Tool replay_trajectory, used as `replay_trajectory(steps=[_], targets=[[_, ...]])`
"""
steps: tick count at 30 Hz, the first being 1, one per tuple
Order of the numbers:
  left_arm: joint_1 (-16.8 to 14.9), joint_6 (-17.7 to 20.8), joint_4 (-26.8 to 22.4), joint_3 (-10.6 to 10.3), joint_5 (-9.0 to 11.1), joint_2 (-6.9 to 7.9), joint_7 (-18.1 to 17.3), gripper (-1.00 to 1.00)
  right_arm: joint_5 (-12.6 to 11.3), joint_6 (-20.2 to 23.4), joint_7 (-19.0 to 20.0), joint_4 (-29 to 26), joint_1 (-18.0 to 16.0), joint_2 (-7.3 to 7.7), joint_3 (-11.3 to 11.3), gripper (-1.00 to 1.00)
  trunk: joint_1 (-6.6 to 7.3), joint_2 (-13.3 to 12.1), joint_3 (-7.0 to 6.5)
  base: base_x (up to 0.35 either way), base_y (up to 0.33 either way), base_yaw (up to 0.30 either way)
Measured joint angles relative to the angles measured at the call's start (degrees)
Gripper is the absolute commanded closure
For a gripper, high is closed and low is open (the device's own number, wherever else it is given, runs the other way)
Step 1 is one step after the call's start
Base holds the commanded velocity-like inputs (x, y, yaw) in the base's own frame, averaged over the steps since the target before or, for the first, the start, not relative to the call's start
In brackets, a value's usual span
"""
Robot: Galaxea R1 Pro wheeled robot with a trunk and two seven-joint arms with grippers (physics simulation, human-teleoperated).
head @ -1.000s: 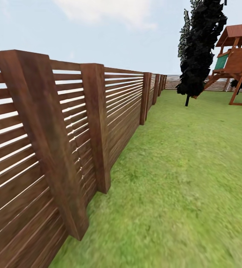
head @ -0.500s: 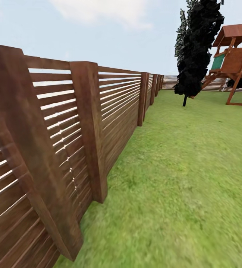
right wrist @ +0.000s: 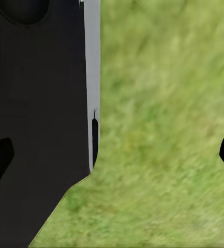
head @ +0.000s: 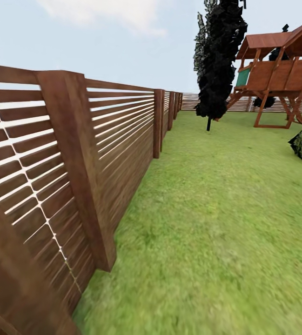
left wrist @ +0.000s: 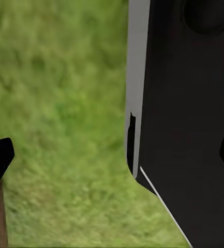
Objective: Take the three Easter eggs out of the wicker basket on the lawn in the garden, then place them on the lawn next to a single tree (choose any tree) so that all three eggs are next to the same tree and none are left in the basket.
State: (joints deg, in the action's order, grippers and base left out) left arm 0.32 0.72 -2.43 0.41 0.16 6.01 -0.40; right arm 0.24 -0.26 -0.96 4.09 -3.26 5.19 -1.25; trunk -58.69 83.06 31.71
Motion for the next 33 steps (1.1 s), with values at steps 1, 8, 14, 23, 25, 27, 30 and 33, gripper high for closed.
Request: replay_trajectory(steps=[1, 8, 14, 23, 25, 27, 30, 33], targets=[[0.0, 0.0, 0.0, 0.0, 0.0, 0.00, 0.0, -1.00, 0.0, 0.0, 0.0, 0.0, 0.0, 0.00, 0.0, -1.00, 0.00, 0.0, 0.02, 0.339, 0.000, -0.130], [0.0, 0.0, 0.0, 0.0, 0.0, 0.02, 0.0, -1.00, -0.1, 0.0, 0.0, 0.0, 0.0, 0.00, 0.1, -1.00, 0.00, 0.0, 0.05, 0.339, 0.000, -0.036], [0.0, 0.0, 0.0, 0.0, 0.0, 0.04, 0.0, -1.00, -0.2, 0.0, 0.0, 0.0, 0.0, 0.00, 0.1, -1.00, 0.00, 0.0, 0.05, 0.339, 0.000, -0.002], [0.0, 0.1, 0.0, 0.2, 0.2, 0.04, -0.1, -1.00, 0.3, 0.0, 0.0, 0.0, 0.0, 0.00, -0.1, -1.00, 0.00, 0.0, 0.06, 0.339, 0.000, -0.061], [0.0, 0.1, 0.0, 0.3, 0.4, 0.03, -0.2, -1.00, 0.3, 0.0, 0.0, 0.0, 0.0, 0.00, -0.1, -1.00, 0.00, 0.0, 0.07, 0.339, 0.000, -0.246], [0.1, 0.2, 0.1, 0.4, 0.4, -0.09, -0.3, -1.00, 0.4, 0.0, 0.0, 0.0, 0.0, 0.00, -0.1, -1.00, 0.00, 0.0, 0.07, 0.339, 0.000, -0.257], [0.1, 0.2, 0.0, 0.3, 0.4, -0.26, -0.3, -1.00, 0.4, 0.0, 0.0, 0.0, 0.0, 0.00, -0.1, -1.00, 0.00, 0.0, 0.07, 0.339, 0.000, -0.219], [0.1, 0.1, 0.0, 0.3, 0.4, -0.39, -0.3, -1.00, 0.4, 0.0, 0.0, 0.0, 0.0, 0.00, -0.1, -1.00, 0.00, 0.0, 0.07, 0.339, 0.000, -0.191]])
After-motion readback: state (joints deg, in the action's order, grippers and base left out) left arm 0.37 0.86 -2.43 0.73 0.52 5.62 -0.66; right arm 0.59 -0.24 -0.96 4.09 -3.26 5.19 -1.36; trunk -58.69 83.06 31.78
